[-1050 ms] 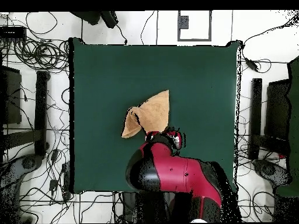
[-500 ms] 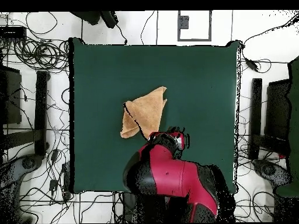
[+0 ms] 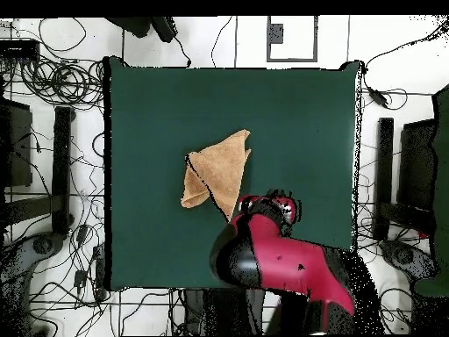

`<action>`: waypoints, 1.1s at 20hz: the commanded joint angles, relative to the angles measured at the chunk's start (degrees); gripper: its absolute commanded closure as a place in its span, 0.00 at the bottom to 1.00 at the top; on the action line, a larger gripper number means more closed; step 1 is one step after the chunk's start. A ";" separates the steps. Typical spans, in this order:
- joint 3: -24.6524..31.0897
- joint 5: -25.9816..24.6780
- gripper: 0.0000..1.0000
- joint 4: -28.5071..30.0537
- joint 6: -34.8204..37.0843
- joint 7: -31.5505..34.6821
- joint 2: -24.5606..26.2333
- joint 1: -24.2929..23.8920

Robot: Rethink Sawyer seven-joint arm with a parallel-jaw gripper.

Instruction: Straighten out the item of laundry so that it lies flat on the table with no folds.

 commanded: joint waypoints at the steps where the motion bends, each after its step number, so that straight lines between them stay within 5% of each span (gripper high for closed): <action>1: 21.56 1.43 1.00 8.29 -6.65 8.03 3.36 -12.51; 5: 23.17 0.81 1.00 8.97 -9.25 10.09 3.56 -13.46; 12: 33.97 -1.78 1.00 10.80 -17.85 12.60 7.70 -22.32; 22: 37.80 -1.53 1.00 11.89 -26.27 15.25 11.21 -25.91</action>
